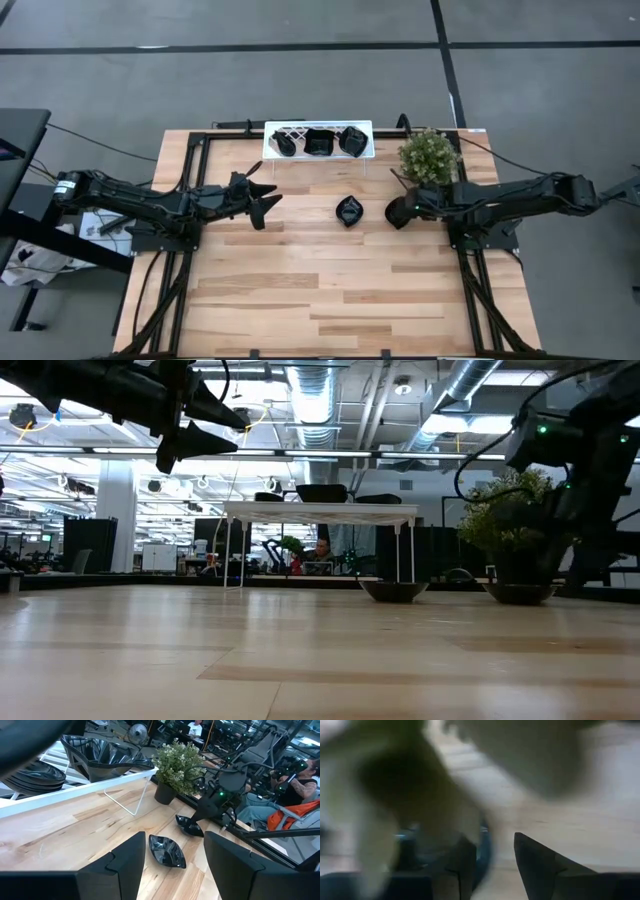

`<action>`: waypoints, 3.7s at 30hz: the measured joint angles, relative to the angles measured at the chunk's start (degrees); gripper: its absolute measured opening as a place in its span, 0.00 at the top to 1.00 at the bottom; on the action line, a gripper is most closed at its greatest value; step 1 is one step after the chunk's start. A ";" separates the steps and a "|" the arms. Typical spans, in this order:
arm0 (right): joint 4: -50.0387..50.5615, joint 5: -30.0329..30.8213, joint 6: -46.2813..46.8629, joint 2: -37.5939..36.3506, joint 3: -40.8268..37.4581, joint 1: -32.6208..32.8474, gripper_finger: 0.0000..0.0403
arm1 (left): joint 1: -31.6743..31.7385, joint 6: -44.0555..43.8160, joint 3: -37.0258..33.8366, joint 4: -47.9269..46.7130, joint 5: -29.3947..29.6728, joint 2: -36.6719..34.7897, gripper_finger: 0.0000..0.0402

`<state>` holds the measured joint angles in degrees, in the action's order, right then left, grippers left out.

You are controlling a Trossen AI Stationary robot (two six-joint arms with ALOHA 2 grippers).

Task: Pick & Place Mini shaped plates
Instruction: Stack the right leaf shaped plate on top of the leaf shaped plates on the shelf

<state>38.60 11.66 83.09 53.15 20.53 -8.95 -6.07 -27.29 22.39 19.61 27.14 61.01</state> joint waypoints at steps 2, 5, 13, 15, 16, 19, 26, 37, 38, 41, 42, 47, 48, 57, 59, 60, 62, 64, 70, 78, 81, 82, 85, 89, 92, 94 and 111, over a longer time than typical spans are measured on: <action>-4.68 0.00 0.00 -1.15 -1.63 -0.38 0.69 | 0.00 0.00 0.00 0.01 0.00 0.00 0.49; -5.99 0.00 0.00 -2.12 -3.19 -1.13 0.69 | 0.00 0.00 0.00 0.27 0.00 0.00 0.49; -5.65 0.01 -0.96 -2.21 -3.08 -2.47 0.71 | 0.00 0.00 0.00 0.84 0.00 0.00 0.49; -5.65 0.00 -0.95 -2.21 -3.08 -2.47 0.73 | 0.00 0.00 0.00 0.91 0.02 0.00 0.49; -5.65 0.00 -0.94 -2.21 -3.08 -2.47 0.74 | 0.00 0.00 0.00 0.91 0.02 0.00 0.49; -6.11 -0.08 -0.96 -2.21 -3.08 -2.38 0.78 | 0.00 0.02 0.00 0.98 0.02 0.00 0.49; -6.59 -0.43 -1.04 -2.21 -3.08 -2.27 0.88 | 0.04 0.46 0.00 1.03 0.02 0.00 0.49; -6.81 -1.43 -0.53 -2.32 -3.00 -0.39 0.98 | 0.04 0.46 0.00 1.04 0.02 0.00 0.49; -6.81 -1.48 -0.50 -2.32 -3.01 -0.13 0.98 | 0.04 0.45 0.00 1.04 0.02 0.00 0.49; -7.28 -2.67 -0.50 -2.32 -3.00 0.47 0.99 | 0.04 0.44 0.00 1.04 0.02 0.00 0.49; -7.65 -2.87 -0.50 -2.32 -3.01 0.79 0.99 | 0.04 0.46 0.00 1.04 0.02 0.00 0.49; -7.16 -4.42 -1.07 -2.28 -1.18 2.32 0.99 | 0.04 0.45 0.00 1.05 0.02 0.00 0.49; -7.12 -4.55 -1.60 -2.28 -0.59 2.66 0.99 | 0.04 0.44 0.00 1.06 0.02 0.00 0.49; -3.07 -5.11 -5.93 -2.28 6.74 5.05 1.00 | 0.04 0.44 0.00 1.06 0.02 0.00 0.49; -0.96 -5.14 -7.01 -2.28 8.44 5.53 1.00 | 0.04 0.44 0.00 1.06 0.02 0.00 0.49; -0.12 -5.14 -7.15 -2.28 9.18 5.72 1.00 | 0.04 0.44 0.00 1.06 0.03 0.00 0.49; 0.91 -5.14 -7.38 -2.28 10.32 6.18 1.00 | 0.04 0.44 0.00 1.06 0.02 0.00 0.49; 1.09 -5.11 -8.22 -2.28 11.45 6.57 1.00 | 0.04 0.44 0.00 1.06 0.02 0.00 0.49; 1.08 -5.05 -11.10 -2.28 15.19 7.54 1.00 | 0.04 0.44 0.00 1.23 0.02 0.00 0.49; 1.06 -5.10 -18.49 -2.28 22.58 7.08 1.00 | 0.04 0.44 0.00 1.34 0.02 0.00 0.49; 1.02 -4.23 -22.43 -2.28 25.73 6.08 1.00 | 0.04 0.44 0.00 1.36 0.02 0.00 0.49; 1.03 -4.19 -23.89 -2.28 26.69 5.56 1.00 | 0.04 0.44 0.00 1.36 0.02 0.00 0.49; 1.02 -4.18 -28.57 -2.28 29.42 3.48 1.00 | 0.04 0.44 0.00 1.36 0.02 0.00 0.49; 1.01 -4.13 -34.30 -2.28 32.17 -0.27 1.00 | 0.05 0.44 0.00 1.41 0.02 0.00 0.49; 0.83 -4.58 -38.15 -2.04 34.02 -3.41 1.00 | 0.07 0.44 0.00 1.43 0.02 0.00 0.49; 0.75 -6.09 -40.54 -1.29 35.18 -5.55 1.00 | 0.05 0.44 0.00 1.44 0.02 0.00 0.49; 1.35 -16.73 -61.60 17.01 53.10 -21.98 1.00 | 0.05 -3.87 0.00 2.66 0.02 -0.04 0.49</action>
<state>39.95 -5.07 21.49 70.16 73.63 -30.93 -6.01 -31.16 22.39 22.27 27.16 60.97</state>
